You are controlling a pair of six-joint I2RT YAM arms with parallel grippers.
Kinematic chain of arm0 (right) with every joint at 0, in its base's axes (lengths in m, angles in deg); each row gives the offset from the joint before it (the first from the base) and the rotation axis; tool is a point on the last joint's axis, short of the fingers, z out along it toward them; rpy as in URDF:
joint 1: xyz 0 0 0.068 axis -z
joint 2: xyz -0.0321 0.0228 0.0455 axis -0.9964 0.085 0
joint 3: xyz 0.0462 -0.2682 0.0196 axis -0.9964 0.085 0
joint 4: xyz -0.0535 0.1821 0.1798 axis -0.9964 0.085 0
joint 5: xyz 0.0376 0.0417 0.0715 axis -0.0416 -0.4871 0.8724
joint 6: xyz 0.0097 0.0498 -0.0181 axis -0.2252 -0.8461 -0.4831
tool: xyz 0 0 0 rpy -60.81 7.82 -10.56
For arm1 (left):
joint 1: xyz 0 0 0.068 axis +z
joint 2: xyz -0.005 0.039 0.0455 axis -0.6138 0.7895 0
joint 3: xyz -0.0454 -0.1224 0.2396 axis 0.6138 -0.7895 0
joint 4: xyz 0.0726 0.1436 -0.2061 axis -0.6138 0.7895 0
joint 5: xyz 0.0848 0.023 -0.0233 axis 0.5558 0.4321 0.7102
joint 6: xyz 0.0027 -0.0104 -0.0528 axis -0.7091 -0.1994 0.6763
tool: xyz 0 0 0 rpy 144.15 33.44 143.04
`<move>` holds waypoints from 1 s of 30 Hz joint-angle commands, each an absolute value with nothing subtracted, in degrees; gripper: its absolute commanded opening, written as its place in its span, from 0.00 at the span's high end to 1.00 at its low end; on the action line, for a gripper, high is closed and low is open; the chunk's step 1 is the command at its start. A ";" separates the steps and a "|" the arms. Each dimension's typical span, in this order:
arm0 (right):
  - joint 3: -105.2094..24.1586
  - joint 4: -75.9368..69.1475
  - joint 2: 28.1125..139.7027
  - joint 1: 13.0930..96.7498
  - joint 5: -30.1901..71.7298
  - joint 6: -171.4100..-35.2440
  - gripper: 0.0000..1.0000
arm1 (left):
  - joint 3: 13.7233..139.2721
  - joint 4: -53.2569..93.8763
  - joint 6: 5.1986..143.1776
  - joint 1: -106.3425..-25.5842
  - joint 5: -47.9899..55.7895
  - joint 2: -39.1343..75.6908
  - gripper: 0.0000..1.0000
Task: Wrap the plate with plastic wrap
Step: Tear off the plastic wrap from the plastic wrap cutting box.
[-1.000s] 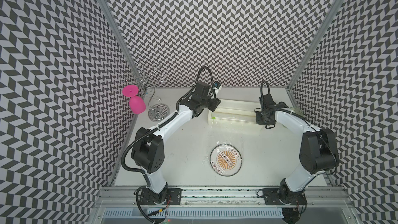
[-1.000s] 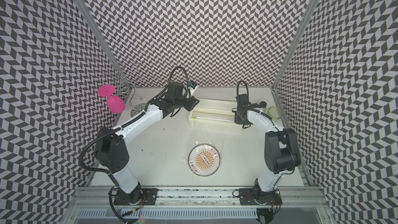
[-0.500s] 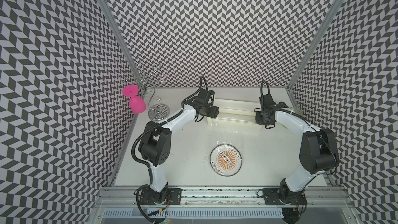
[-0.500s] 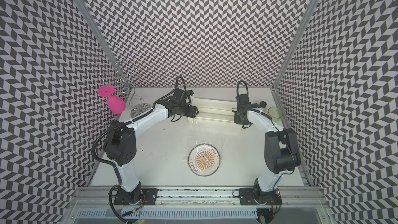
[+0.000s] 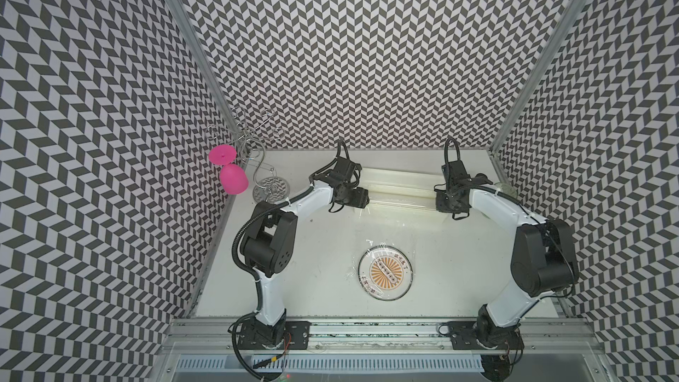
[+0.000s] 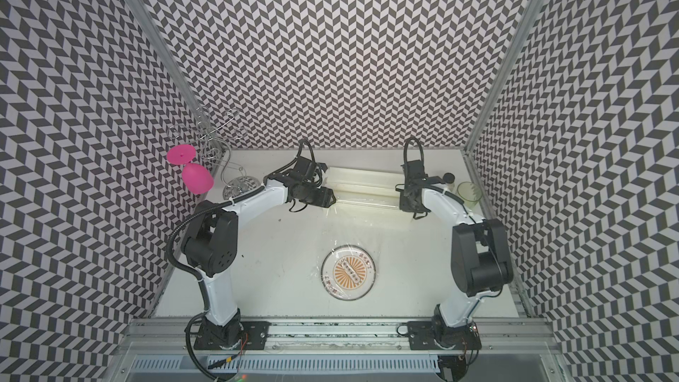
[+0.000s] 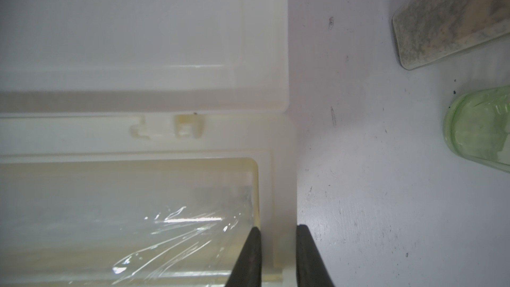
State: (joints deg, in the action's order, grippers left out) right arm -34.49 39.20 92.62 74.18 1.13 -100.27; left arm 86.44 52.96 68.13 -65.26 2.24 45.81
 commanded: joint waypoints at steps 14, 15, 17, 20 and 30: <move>-34.12 37.99 92.72 73.67 3.76 -99.90 0.80 | 84.83 51.85 67.93 -63.91 -0.52 45.89 0.54; -34.13 37.90 92.69 73.66 3.76 -99.92 0.80 | 84.39 51.75 67.93 -63.72 -0.96 45.64 0.57; -34.17 37.92 92.91 73.69 3.85 -99.96 0.80 | 83.75 51.44 67.63 -63.60 -1.14 45.35 0.63; -34.18 37.92 92.91 73.54 3.95 -100.09 0.80 | 83.34 51.34 67.60 -63.00 -1.82 45.85 0.71; -34.40 37.94 92.70 73.47 5.27 -100.27 0.79 | 82.58 48.35 70.77 -60.43 -6.10 42.92 0.61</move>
State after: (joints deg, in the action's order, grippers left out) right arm -34.47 39.23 92.62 74.10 1.31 -100.49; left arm 84.25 49.51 69.50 -61.90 -2.05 45.00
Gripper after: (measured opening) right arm 0.207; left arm 0.377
